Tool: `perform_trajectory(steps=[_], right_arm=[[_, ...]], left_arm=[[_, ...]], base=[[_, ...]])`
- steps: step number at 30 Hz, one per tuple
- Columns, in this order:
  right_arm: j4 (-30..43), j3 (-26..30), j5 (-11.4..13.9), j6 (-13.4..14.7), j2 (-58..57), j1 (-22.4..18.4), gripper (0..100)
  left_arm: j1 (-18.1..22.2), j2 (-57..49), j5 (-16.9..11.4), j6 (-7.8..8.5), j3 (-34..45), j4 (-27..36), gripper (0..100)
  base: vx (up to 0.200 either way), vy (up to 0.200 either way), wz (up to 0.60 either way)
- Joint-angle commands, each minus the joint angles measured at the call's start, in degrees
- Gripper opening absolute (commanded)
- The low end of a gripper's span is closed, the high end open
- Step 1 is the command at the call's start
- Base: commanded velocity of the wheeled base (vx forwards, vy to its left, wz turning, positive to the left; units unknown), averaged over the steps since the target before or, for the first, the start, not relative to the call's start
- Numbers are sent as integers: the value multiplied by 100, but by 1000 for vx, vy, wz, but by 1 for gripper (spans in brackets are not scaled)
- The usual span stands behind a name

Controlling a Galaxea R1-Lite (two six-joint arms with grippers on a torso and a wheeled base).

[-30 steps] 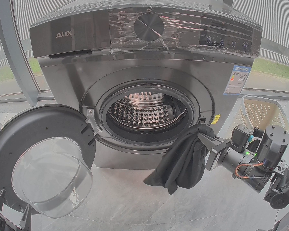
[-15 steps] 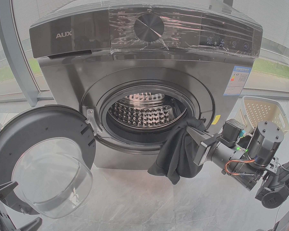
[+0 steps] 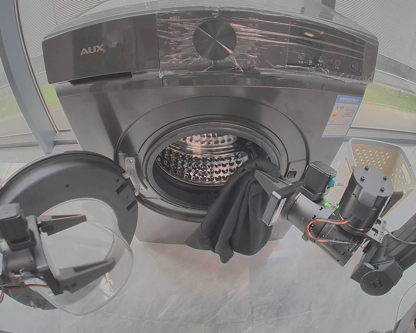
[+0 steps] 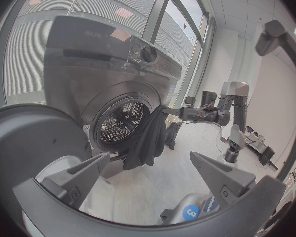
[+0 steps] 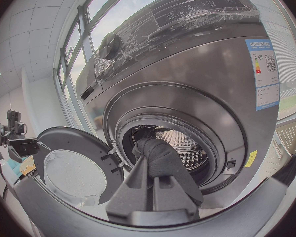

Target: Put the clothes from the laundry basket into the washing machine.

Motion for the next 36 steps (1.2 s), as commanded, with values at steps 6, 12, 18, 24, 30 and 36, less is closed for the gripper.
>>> perform_trajectory(steps=[6,12,18,24,30,36], right_arm=[[-17,-539,-83,25,297,-91,0],[-26,-610,-92,34,349,-126,0],[-26,-706,-92,34,420,-126,0],[-35,-706,-92,34,472,-126,0],[-52,-671,-92,34,507,-91,0],[-96,-583,-92,34,622,-56,0]], left_arm=[[-1687,3389,1564,-180,-495,-2051,100],[-1801,3934,1722,-207,-715,-2280,100],[-1871,4400,1714,-207,-970,-2297,100],[-1933,5006,1643,-215,-1181,-2359,100],[-1968,5832,1678,-224,-1234,-3071,100],[-1977,6184,1634,-321,-1242,-3176,100]], base=[[0,0,0],[0,0,0],[0,0,0],[0,0,0],[0,0,0],[0,0,0]])
